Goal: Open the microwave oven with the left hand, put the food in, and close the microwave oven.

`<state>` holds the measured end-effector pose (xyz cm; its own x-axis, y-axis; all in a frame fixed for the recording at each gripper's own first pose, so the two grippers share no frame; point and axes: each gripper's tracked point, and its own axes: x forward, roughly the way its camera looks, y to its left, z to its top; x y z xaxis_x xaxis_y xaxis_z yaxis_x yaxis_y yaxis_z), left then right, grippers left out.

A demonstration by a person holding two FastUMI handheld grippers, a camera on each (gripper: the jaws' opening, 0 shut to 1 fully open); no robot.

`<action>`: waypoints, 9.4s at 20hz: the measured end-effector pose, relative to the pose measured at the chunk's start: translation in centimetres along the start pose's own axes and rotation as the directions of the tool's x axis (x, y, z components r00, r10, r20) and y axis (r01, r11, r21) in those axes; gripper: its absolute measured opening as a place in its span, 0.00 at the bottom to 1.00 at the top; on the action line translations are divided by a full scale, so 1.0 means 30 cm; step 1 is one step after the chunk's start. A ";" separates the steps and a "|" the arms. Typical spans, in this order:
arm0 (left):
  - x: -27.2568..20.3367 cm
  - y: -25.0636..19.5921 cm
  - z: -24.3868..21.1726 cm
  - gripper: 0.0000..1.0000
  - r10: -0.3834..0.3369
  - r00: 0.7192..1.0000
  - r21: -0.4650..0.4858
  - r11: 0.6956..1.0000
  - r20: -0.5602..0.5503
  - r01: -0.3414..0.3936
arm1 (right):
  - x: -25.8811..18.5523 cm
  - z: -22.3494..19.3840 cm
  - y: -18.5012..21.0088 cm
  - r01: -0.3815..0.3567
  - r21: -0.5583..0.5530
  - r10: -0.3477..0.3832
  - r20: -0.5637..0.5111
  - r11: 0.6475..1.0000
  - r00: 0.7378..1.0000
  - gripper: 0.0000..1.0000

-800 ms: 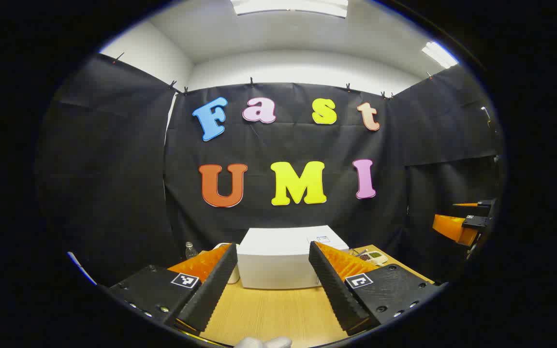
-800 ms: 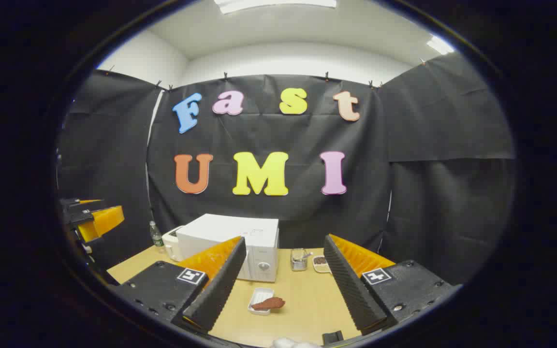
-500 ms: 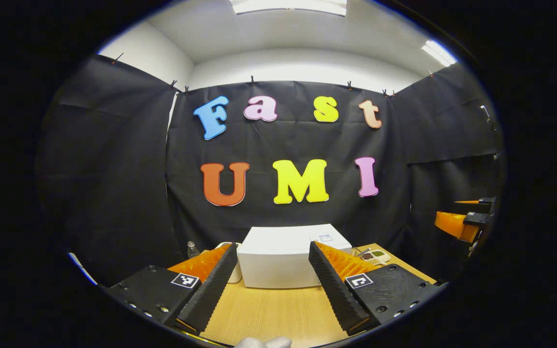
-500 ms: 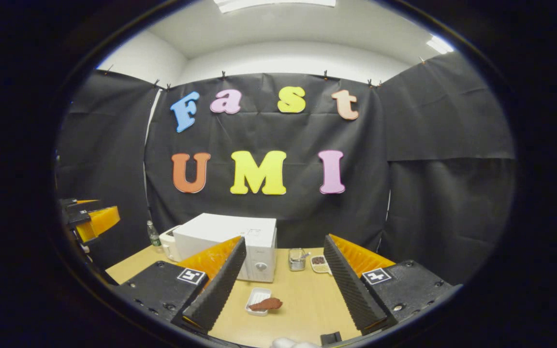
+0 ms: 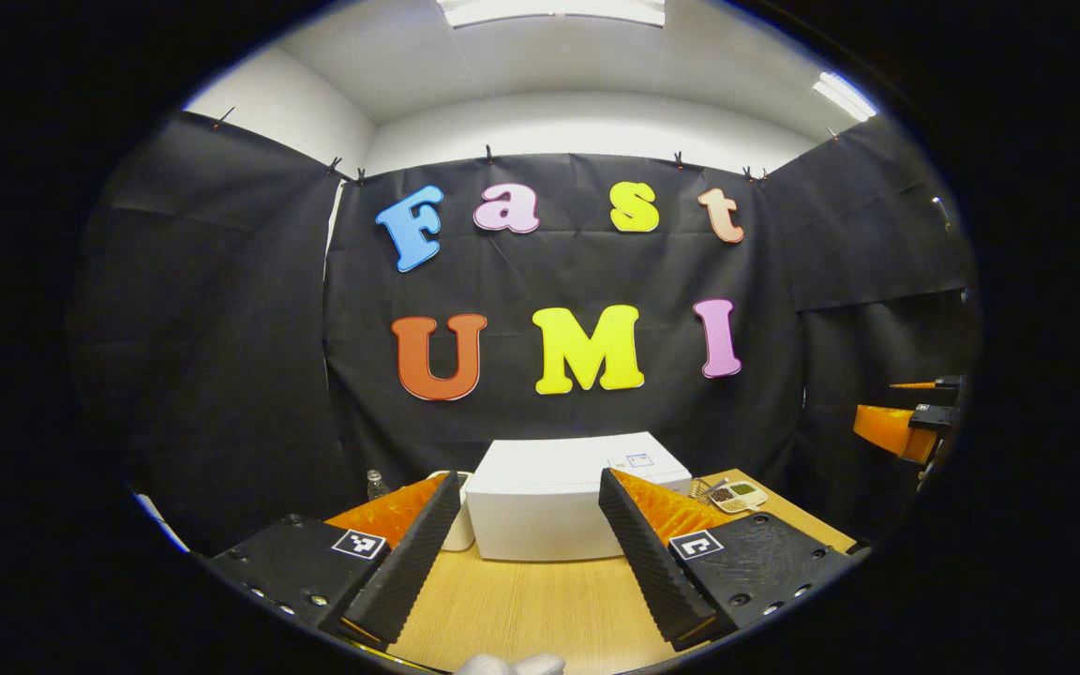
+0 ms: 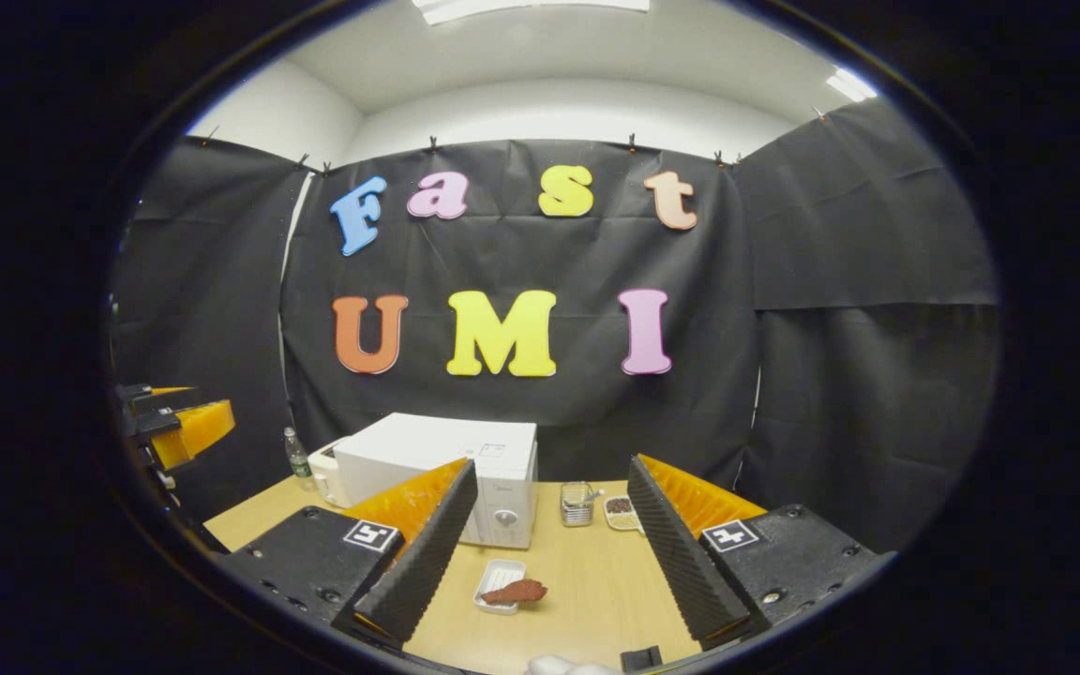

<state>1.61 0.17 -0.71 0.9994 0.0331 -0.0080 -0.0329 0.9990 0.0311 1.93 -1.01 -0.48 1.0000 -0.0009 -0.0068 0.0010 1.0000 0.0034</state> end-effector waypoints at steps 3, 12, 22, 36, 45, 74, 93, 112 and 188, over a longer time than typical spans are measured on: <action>0.040 -0.035 -0.050 0.94 -0.005 1.000 0.015 1.000 0.003 0.005 | 0.020 0.001 -0.020 -0.001 0.001 0.001 0.001 1.000 1.000 1.00; 0.298 -0.311 -0.379 0.94 -0.071 0.995 -0.015 0.997 -0.064 0.070 | 0.111 0.022 -0.152 -0.011 -0.018 0.010 -0.016 1.000 1.000 1.00; 0.631 -0.546 -0.677 0.96 -0.089 0.985 -0.045 0.996 -0.151 0.083 | 0.231 -0.050 -0.288 -0.002 -0.052 -0.002 -0.076 0.999 0.997 1.00; 0.886 -0.602 -0.829 0.90 -0.073 0.980 -0.045 0.997 -0.184 0.066 | 0.352 -0.151 -0.370 0.020 0.003 -0.019 -0.153 1.000 0.988 0.96; 0.895 -0.608 -0.840 0.19 -0.080 0.982 -0.027 0.997 -0.173 0.076 | 0.358 -0.170 -0.362 0.011 -0.005 -0.012 -0.161 1.000 0.987 1.00; 0.551 -0.461 -0.849 0.26 -0.096 0.967 -0.006 0.995 -0.236 0.097 | 0.284 -0.164 -0.195 -0.055 -0.057 0.047 -0.134 0.997 0.990 0.96; 0.273 -0.171 -0.809 0.96 -0.043 0.962 0.044 0.997 -0.269 0.057 | 0.172 -0.198 -0.108 -0.048 -0.034 0.043 -0.142 0.998 0.989 0.96; -0.020 0.411 -0.849 0.96 0.094 0.945 0.067 0.995 -0.314 -0.076 | -0.017 -0.258 0.171 -0.028 -0.034 0.022 -0.159 0.999 0.987 1.00; -0.077 0.533 -0.392 0.97 0.067 0.982 0.084 0.995 -0.177 -0.053 | 0.875 -0.769 0.848 0.025 0.837 0.358 -0.260 0.547 0.897 0.15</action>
<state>-1.34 16.43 -11.96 0.9775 0.1052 -0.1827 -0.0849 0.9897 0.1154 28.04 24.49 -23.64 0.8955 0.3576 -0.2648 0.0307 0.5440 0.8386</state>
